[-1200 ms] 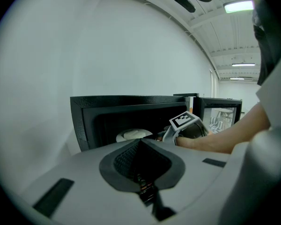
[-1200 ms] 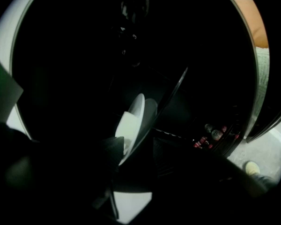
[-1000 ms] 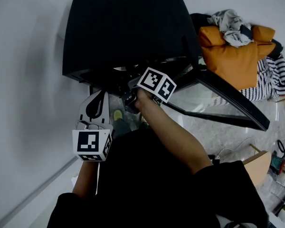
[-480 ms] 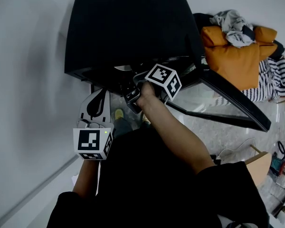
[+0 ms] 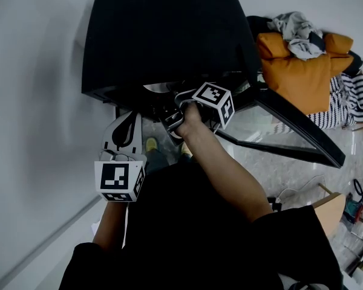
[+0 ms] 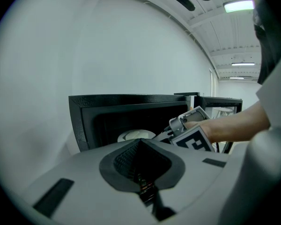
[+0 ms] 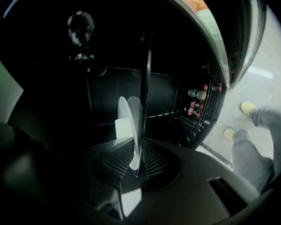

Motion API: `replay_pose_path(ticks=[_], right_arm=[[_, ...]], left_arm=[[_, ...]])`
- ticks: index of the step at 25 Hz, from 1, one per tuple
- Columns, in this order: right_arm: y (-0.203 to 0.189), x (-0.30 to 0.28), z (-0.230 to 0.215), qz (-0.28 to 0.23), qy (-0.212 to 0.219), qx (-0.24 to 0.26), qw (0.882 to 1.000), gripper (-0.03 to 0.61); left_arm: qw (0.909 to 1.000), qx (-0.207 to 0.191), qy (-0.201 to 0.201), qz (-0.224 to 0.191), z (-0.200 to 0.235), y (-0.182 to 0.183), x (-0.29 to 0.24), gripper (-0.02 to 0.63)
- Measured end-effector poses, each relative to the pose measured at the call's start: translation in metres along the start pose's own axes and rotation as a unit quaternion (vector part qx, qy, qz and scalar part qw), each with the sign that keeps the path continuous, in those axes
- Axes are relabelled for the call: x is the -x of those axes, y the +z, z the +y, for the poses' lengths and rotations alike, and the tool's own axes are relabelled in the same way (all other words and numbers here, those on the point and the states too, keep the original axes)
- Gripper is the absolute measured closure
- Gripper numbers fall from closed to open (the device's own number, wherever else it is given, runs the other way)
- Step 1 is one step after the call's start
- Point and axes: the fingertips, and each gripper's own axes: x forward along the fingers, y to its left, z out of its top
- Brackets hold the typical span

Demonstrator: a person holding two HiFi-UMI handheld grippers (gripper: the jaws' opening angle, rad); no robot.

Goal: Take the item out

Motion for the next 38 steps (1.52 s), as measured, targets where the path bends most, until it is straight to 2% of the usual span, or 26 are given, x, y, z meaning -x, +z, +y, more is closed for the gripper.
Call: replay_pose_path(ticks=[8, 13, 19, 26, 30, 38], right_arm=[[0.003, -0.009, 0.003, 0.007, 0.017, 0.009, 1.0, 0.525], [0.004, -0.003, 0.003, -0.016, -0.001, -0.021, 1.0, 0.525], [0.003, -0.003, 0.0, -0.013, 0.003, -0.038, 0.999, 0.525], [0.0, 0.0, -0.002, 0.019, 0.007, 0.015, 1.0, 0.507], [-0.004, 0.0, 0.0, 0.032, 0.009, 0.02, 0.999, 0.52], [-0.004, 0.001, 0.0, 0.04, 0.003, -0.003, 0.999, 0.527]], left_arm=[[1.0, 0.001, -0.003, 0.004, 0.001, -0.004, -0.006, 0.606], [0.9999, 0.002, -0.009, 0.005, -0.003, -0.004, -0.009, 0.606], [0.9999, 0.001, -0.012, 0.007, -0.003, -0.008, -0.011, 0.606], [0.9999, 0.001, -0.014, 0.006, -0.003, -0.009, -0.009, 0.606], [0.9999, -0.001, -0.013, 0.006, -0.002, -0.01, -0.008, 0.606], [0.9999, -0.002, -0.012, 0.008, 0.0, -0.012, -0.007, 0.606]])
